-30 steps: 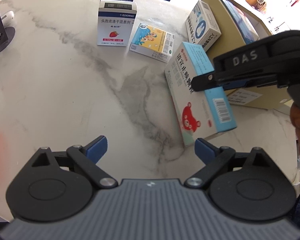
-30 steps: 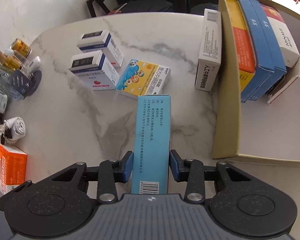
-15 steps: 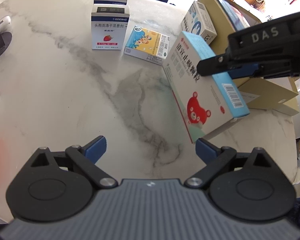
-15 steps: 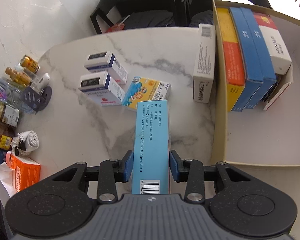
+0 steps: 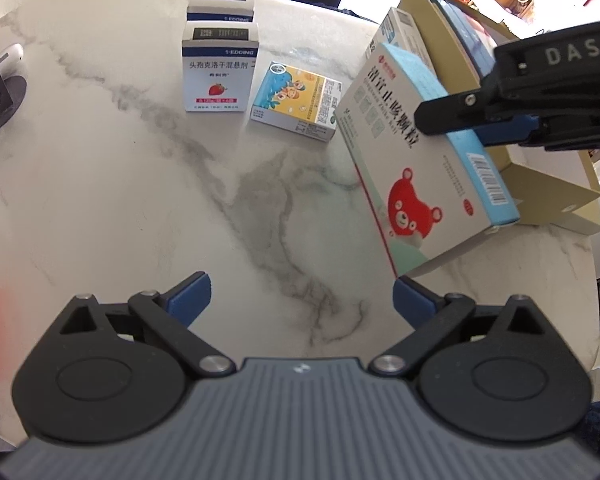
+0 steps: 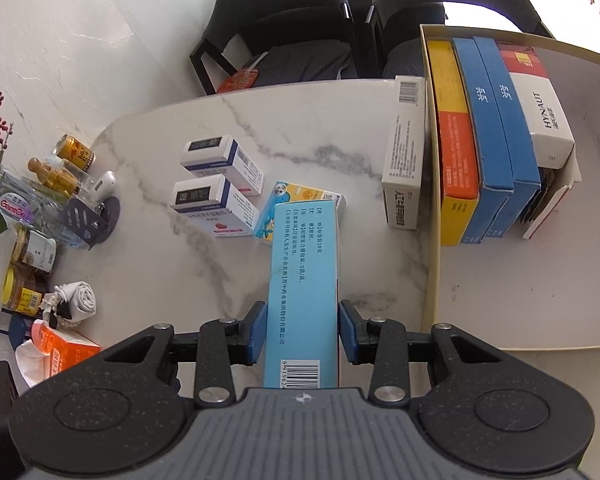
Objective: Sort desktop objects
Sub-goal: 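Carry the light-blue box upright with the right tool over the shoe box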
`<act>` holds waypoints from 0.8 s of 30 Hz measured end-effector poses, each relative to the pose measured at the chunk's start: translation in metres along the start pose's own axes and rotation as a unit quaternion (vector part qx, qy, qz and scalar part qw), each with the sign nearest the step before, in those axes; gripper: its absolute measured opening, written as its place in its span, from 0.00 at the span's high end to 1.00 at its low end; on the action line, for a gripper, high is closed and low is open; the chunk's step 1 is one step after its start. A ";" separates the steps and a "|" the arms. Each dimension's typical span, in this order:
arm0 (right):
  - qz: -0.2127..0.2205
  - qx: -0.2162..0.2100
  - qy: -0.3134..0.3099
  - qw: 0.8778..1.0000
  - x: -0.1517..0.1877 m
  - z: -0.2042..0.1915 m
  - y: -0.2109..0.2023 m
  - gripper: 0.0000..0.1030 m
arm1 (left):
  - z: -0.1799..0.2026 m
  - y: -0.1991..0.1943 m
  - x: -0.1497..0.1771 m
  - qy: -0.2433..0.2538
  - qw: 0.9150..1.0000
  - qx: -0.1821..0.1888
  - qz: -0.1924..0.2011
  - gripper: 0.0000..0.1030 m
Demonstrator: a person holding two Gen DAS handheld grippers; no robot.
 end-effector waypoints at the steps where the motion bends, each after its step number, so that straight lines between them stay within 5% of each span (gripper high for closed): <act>1: 0.003 -0.002 0.000 1.000 -0.001 0.000 -0.001 0.61 | 0.000 0.000 -0.001 0.001 1.000 -0.001 0.000 0.03; 14: 0.070 -0.026 0.010 0.997 -0.027 0.019 -0.045 0.61 | 0.009 0.000 -0.029 0.025 1.000 -0.012 0.005 0.03; 24: 0.118 -0.025 0.063 0.991 -0.048 0.072 -0.082 0.61 | 0.040 0.008 -0.047 0.061 0.998 -0.003 0.005 0.02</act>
Point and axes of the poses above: each gripper's, at about its wrist camera, not at the fingertips, and y roughly the way its jaws point, z to its right, x to its underside, the point moved 6 cm from there along y, roughly the way its jaws point, and after that the axes turned 1 degree about -x, right-handed, at the moved point
